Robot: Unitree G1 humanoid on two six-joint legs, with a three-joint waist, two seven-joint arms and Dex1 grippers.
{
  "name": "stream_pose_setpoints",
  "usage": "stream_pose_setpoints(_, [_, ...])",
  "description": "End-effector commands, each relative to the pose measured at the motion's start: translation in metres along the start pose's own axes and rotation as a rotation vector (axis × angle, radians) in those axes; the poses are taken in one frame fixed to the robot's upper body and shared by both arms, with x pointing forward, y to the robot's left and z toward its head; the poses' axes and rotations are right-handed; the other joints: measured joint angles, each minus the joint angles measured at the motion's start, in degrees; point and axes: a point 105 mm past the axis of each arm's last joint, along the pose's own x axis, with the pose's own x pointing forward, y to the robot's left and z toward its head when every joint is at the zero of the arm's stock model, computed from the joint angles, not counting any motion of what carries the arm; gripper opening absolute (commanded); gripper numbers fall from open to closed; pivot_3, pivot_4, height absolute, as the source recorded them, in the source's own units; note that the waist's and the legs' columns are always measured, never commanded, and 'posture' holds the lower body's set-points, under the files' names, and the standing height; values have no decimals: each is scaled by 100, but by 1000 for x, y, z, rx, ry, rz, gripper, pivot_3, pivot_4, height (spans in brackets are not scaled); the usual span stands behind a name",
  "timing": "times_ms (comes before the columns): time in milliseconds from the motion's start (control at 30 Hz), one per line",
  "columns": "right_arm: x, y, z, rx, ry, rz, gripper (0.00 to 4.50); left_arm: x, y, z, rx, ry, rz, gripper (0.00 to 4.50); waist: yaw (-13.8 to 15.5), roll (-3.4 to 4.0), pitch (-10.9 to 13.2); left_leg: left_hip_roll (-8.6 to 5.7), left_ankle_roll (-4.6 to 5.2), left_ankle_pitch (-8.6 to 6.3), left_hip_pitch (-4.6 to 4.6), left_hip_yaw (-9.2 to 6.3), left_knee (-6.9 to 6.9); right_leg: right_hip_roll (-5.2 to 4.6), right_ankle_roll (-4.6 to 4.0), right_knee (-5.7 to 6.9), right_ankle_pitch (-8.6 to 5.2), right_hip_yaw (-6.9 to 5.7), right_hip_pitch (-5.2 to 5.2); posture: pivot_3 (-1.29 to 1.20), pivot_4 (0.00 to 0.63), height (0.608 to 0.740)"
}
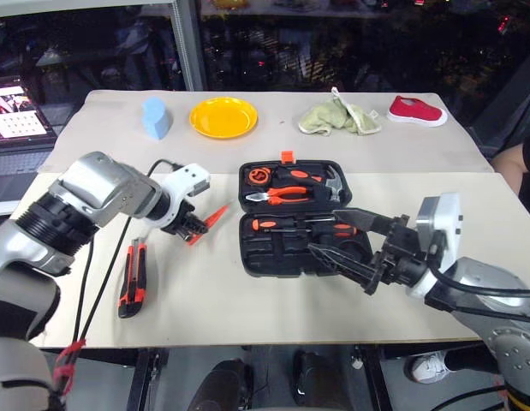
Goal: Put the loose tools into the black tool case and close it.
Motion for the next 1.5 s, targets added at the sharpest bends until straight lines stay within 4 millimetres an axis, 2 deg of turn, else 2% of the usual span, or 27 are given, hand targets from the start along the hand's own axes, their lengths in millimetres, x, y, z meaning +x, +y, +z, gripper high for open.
stream_pose_setpoints(33, [-5,-1,6,-20,-6,-4,4500,-6,-3,21,325,14,-90,409,14,0,0,0,46,23,-10,0,2,-6,0,-3,0,2,-4,0,150,740])
stream_pose_setpoints(133, [-7,-1,4,-18,4,-11,4500,-2,-6,33,425,22,-145,409,26,0,0,12,85,22,-41,-7,16,-23,3,-29,5,5,-11,0,150,740])
stream_pose_setpoints(233, [-8,-1,3,-15,10,-29,4500,16,-14,66,540,5,-177,409,44,-1,0,14,118,4,-62,-9,39,-3,13,-31,11,-3,-17,0,150,740])
stream_pose_setpoints(333, [-10,1,2,-14,10,-50,4500,34,-24,81,515,32,-215,409,109,0,0,13,150,-12,-108,-18,83,8,43,-60,27,-19,-26,0,150,740])
stream_pose_setpoints(500, [-12,3,1,-5,3,-83,4500,44,-35,95,377,52,-256,409,-3,0,0,0,196,-39,-119,10,111,10,93,-62,45,-8,-22,0,150,740])
stream_pose_setpoints(633, [-13,5,0,2,-1,-102,4500,52,-32,96,327,90,-216,409,-14,0,0,-2,198,-40,-116,7,113,9,99,-63,43,-9,-22,0,150,740])
stream_pose_setpoints(900, [-12,3,-1,6,-11,-122,4500,63,-42,90,250,120,-250,409,-29,1,1,-2,193,-38,-108,11,117,6,97,-64,42,3,-22,0,150,740])
stream_pose_setpoints(1067, [-11,1,-1,7,-18,-127,4500,71,-30,82,290,141,-179,409,-27,1,0,-1,181,-31,-101,10,118,5,89,-58,46,6,-20,0,150,740])
stream_pose_setpoints(1500, [-9,-1,0,12,-37,-141,4500,88,-29,70,331,197,-211,409,-21,4,-1,-1,179,-30,-101,10,119,5,85,-57,49,5,-20,0,150,740])
